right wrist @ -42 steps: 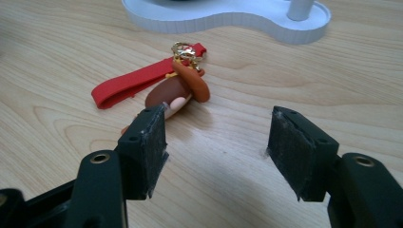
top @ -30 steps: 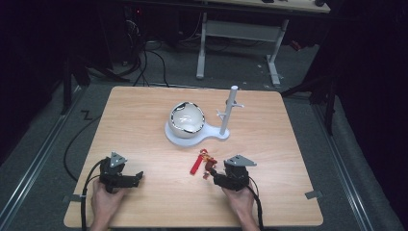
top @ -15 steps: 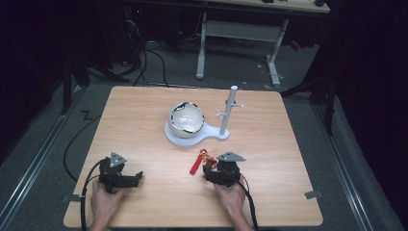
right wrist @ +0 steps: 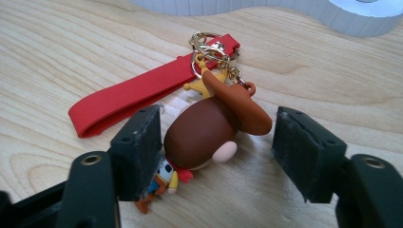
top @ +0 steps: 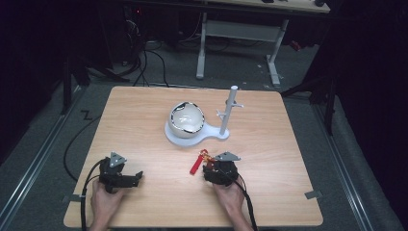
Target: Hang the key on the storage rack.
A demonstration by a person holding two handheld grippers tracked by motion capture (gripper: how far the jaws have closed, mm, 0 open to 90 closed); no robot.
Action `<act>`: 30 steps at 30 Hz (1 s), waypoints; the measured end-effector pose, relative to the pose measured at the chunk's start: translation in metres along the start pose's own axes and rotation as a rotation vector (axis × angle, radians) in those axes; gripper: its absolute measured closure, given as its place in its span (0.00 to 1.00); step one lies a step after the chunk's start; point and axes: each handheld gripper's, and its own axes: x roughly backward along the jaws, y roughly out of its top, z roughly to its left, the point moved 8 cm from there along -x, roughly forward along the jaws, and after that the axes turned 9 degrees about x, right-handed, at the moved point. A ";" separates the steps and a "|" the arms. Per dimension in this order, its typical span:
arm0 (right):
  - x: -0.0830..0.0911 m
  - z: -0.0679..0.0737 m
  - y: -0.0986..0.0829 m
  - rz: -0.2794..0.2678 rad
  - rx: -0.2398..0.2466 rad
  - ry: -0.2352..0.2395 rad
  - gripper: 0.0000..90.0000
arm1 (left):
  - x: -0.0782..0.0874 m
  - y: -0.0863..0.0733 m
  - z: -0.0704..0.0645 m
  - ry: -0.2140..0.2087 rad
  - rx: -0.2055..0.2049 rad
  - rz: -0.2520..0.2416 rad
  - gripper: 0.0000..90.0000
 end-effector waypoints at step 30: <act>0.010 -0.021 -0.010 0.023 0.025 -0.019 0.50 | 0.000 0.000 0.000 0.000 0.000 0.000 0.02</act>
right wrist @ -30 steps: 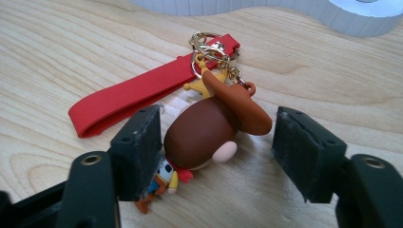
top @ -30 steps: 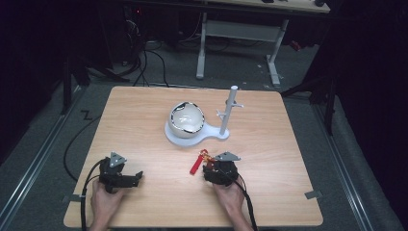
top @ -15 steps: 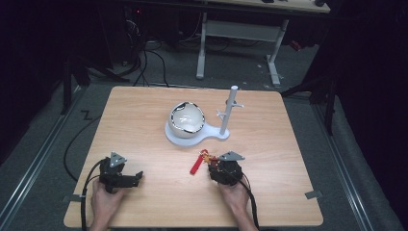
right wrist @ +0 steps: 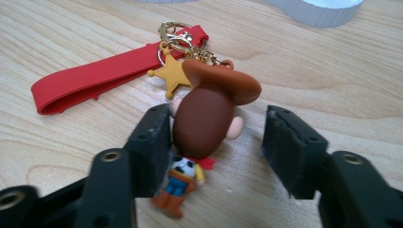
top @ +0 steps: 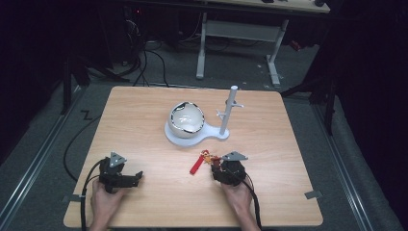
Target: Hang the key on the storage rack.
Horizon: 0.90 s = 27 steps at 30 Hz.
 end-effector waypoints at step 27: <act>0.015 -0.010 0.001 -0.071 0.006 0.033 0.67 | 0.000 0.000 0.000 0.000 -0.001 0.000 0.02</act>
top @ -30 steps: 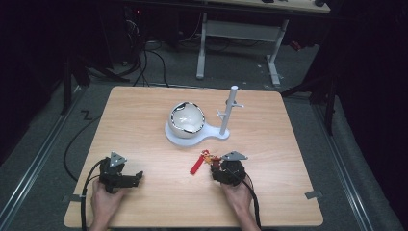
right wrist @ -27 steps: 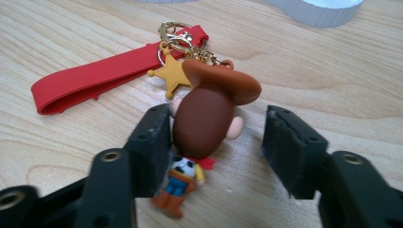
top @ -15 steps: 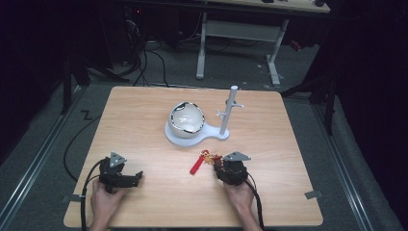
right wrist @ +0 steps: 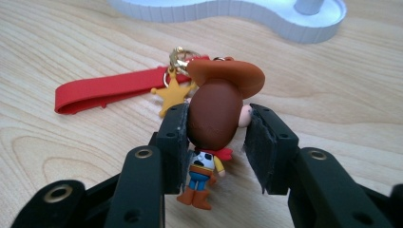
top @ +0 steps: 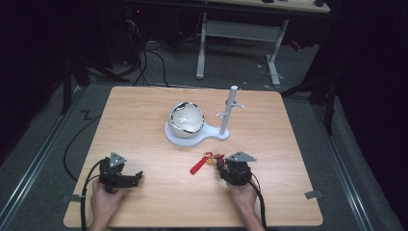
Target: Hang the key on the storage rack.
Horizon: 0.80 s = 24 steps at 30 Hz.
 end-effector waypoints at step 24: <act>0.062 -0.026 0.027 -0.136 0.041 -0.052 0.68 | 0.000 0.000 0.000 -0.001 -0.001 0.000 0.03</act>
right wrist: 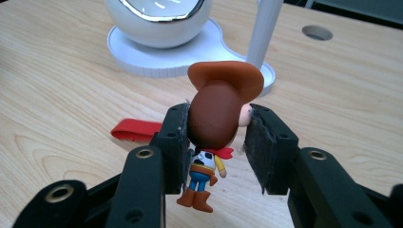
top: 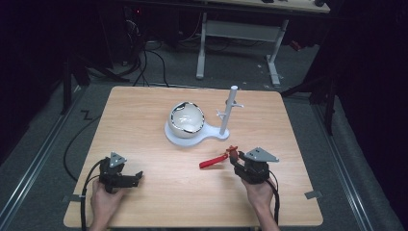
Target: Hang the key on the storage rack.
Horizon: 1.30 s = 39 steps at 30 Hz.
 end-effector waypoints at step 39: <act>0.041 -0.054 0.063 -0.124 -0.022 -0.077 0.68 | 0.000 0.000 0.000 0.000 0.000 -0.001 0.03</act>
